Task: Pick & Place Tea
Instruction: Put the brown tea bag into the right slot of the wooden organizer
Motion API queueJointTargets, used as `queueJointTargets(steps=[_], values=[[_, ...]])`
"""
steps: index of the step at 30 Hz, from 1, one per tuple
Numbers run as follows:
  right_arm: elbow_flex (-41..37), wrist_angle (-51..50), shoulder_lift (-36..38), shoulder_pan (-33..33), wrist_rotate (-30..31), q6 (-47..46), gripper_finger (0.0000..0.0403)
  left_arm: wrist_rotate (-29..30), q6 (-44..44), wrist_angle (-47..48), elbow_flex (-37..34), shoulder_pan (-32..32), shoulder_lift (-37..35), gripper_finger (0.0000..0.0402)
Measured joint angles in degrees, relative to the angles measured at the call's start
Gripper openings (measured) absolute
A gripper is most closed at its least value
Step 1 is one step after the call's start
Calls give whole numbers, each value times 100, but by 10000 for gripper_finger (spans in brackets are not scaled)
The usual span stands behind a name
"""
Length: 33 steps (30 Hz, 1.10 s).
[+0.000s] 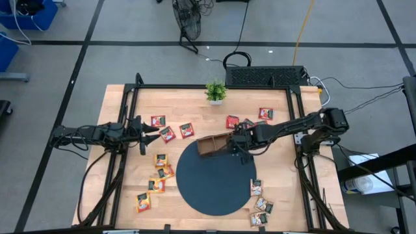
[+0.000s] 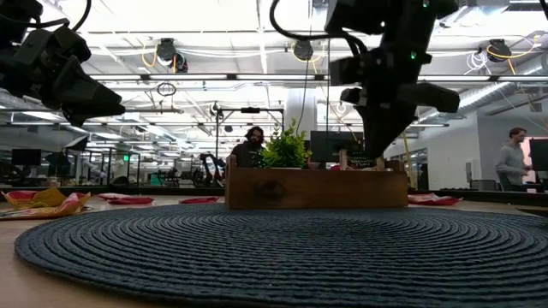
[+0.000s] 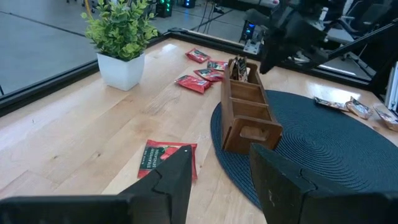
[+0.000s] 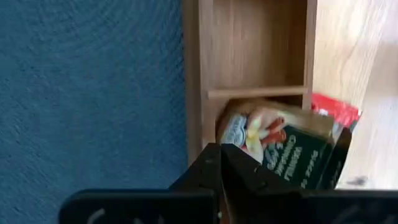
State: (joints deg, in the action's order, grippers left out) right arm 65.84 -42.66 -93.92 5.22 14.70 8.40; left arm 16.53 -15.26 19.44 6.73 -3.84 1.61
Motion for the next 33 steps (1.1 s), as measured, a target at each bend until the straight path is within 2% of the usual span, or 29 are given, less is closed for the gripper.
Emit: queueJointTargets(steps=[6,11,20,25,27,33], values=[[-160,163,2,-205,-70,93,0,0,0,2,1,0,0,161],[-391,573,2,-426,-742,192,0,0,0,0,0,0,0,161],[-731,768,-302,-582,-750,193,0,0,0,0,1,0,-1,161],[-744,747,-433,-515,-672,-157,0,0,1,0,0,0,-1,161],[-747,782,-412,-406,-383,-380,0,1,1,0,0,0,0,161],[-781,696,-398,96,1079,-811,0,1,0,0,-1,0,-1,161]])
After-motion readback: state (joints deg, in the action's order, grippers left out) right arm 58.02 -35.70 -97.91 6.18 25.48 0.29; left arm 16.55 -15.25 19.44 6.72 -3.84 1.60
